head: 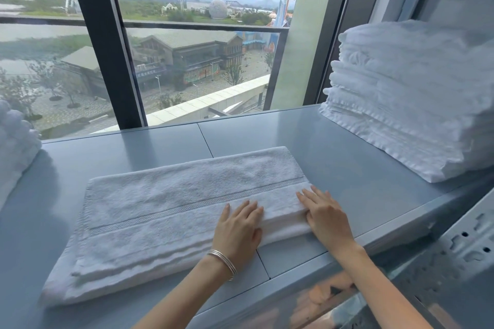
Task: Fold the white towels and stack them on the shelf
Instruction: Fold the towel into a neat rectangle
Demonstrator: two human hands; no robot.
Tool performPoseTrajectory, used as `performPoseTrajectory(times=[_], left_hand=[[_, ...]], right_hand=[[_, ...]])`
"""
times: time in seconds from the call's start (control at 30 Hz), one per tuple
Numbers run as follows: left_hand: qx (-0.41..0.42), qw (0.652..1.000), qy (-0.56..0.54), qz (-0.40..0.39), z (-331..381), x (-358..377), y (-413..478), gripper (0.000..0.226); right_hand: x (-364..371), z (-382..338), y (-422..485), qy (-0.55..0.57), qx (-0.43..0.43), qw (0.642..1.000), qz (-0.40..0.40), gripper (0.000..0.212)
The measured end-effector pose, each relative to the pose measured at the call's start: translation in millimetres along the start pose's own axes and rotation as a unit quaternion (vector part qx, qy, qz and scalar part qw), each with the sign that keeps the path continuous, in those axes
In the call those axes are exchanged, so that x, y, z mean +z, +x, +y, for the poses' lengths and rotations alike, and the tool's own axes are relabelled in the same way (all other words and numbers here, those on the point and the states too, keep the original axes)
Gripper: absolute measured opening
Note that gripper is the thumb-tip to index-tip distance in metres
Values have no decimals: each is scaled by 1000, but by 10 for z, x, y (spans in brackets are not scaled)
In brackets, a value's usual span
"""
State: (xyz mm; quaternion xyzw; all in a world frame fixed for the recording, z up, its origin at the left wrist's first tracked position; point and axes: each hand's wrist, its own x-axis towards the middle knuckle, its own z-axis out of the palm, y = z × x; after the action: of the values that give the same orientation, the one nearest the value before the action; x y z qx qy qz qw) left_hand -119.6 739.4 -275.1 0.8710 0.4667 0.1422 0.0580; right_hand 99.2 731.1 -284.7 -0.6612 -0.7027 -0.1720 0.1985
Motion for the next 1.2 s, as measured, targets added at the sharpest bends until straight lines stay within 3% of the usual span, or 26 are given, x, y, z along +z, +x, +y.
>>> performPoseTrajectory(times=[0.2, 0.27, 0.33, 0.43, 0.57, 0.7, 0.87, 0.93, 1.0, 1.07, 1.13, 1.2], left_hand=[[-51, 997, 61, -4, -32, -101, 81, 80], [-39, 994, 90, 41, -56, -41, 87, 83], [-29, 995, 87, 46, -35, -30, 64, 73], [29, 985, 86, 150, -53, 28, 4, 21], [79, 964, 59, 246, -170, -1, -66, 14], [91, 972, 53, 211, -197, -1, -208, 40], [13, 986, 40, 161, -316, -84, -453, 72], [-6, 989, 39, 145, -380, -155, -553, 66], [1, 991, 41, 128, -514, -203, -713, 57], [15, 993, 40, 112, -699, -262, -895, 47], [6, 994, 40, 106, -886, -363, -1057, 40], [-9, 995, 31, 94, -1035, -495, -1153, 35]], right_hand=[[-224, -49, 88, 33, 13, 990, 140, 35], [-282, -119, -22, 30, 26, 987, 157, 34], [-156, -135, -202, 14, 27, 991, 133, 37], [47, -94, -410, -6, 34, 997, 69, 41], [14, -65, -350, 10, 41, 999, 28, 48], [-16, -26, -276, 17, 66, 997, 18, 41], [-151, -33, -214, -30, 60, 998, 13, 37], [-258, -158, -140, -17, 48, 998, 39, 35], [-309, -422, -64, 72, -23, 996, 55, 32], [-321, -697, 15, 206, -101, 973, -1, 33], [-235, -864, 68, 272, -129, 949, -89, 38], [-94, -911, 85, 270, -120, 940, -169, 69]])
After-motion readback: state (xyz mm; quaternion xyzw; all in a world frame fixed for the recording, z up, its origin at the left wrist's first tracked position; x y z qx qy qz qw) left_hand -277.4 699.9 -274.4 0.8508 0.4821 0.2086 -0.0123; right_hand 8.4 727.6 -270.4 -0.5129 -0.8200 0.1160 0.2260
